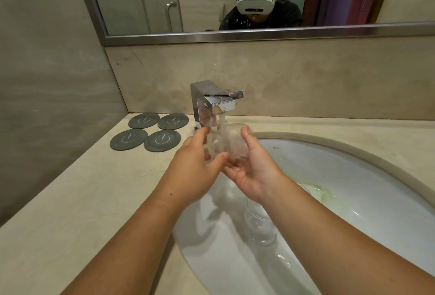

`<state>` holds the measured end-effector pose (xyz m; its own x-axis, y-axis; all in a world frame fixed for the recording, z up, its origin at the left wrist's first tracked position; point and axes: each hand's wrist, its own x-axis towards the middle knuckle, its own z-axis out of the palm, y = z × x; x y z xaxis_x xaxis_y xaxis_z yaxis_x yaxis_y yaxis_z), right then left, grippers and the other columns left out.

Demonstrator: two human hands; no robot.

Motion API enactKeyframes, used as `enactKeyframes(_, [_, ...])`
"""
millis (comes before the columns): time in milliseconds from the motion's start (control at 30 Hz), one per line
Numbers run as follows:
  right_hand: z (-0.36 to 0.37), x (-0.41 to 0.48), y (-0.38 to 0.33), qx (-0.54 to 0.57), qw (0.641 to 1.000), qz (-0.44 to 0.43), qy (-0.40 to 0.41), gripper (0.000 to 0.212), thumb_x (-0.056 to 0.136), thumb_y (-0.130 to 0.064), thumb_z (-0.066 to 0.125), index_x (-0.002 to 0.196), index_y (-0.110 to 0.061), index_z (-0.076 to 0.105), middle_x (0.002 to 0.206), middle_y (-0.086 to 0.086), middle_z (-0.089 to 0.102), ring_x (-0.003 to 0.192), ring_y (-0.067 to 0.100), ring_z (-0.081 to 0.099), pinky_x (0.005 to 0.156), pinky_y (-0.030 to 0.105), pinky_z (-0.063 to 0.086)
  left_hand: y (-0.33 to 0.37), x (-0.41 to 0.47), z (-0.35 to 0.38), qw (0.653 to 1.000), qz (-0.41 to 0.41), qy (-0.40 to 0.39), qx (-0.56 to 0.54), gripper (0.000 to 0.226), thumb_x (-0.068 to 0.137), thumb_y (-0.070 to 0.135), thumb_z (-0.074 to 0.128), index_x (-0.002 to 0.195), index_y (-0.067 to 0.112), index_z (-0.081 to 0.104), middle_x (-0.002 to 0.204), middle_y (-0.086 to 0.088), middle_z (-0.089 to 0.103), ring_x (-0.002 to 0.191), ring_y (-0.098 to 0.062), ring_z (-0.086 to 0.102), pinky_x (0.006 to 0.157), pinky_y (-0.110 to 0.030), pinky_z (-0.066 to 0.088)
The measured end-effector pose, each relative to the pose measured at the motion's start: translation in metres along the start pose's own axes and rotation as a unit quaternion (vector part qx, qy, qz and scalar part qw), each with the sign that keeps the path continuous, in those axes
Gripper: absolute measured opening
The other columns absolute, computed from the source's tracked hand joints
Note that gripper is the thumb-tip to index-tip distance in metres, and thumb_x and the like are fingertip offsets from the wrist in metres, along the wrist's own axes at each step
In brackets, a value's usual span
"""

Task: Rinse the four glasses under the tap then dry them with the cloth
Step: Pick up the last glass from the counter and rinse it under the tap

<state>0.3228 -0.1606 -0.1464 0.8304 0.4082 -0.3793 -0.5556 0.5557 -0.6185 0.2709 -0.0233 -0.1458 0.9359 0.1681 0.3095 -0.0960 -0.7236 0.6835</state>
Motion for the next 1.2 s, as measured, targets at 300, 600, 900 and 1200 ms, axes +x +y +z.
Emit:
enactKeyframes(300, [-0.005,0.005,-0.003,-0.049,0.998,-0.035,0.005,0.046,0.100,-0.053,0.066,0.113,-0.009,0.071,0.113,0.022,0.074,0.098,0.028,0.077,0.084,0.037,0.065,0.001,-0.002,-0.001,1.000,0.004,-0.017,0.001,0.064,0.097,0.041,0.070,0.154,0.032,0.041,0.148,0.009,0.055,0.119,-0.010,0.066,0.104,-0.034,0.052])
enactKeyframes(600, [-0.010,0.001,0.003,-0.286,0.952,-0.103,-0.025,0.053,0.090,-0.050,0.081,0.134,-0.022,0.069,0.123,0.009,0.076,0.100,0.026,0.078,0.080,0.041,0.066,0.003,-0.001,-0.012,0.999,-0.025,0.033,-0.021,0.044,0.105,0.031,0.056,0.148,0.037,0.048,0.141,0.011,0.058,0.121,-0.009,0.058,0.095,-0.025,0.041])
enactKeyframes(900, [0.003,-0.022,-0.006,-0.393,0.919,-0.022,-0.016,0.058,0.092,-0.068,0.066,0.121,-0.019,0.073,0.095,0.007,0.069,0.075,0.024,0.061,0.050,0.029,0.047,0.010,-0.004,-0.017,0.999,-0.034,0.021,-0.031,0.028,0.109,0.033,0.048,0.131,0.029,0.065,0.112,0.020,0.065,0.101,-0.001,0.059,0.073,0.004,0.036])
enactKeyframes(1200, [0.019,-0.053,-0.024,-0.423,0.878,0.223,-0.026,0.076,0.089,-0.073,0.062,0.112,-0.001,0.071,0.086,0.018,0.074,0.053,0.019,0.068,0.046,0.023,0.059,0.005,-0.007,-0.030,0.996,-0.085,0.009,-0.020,0.044,0.108,0.056,0.038,0.095,0.027,0.068,0.080,0.009,0.073,0.082,-0.019,0.071,0.078,-0.037,0.053])
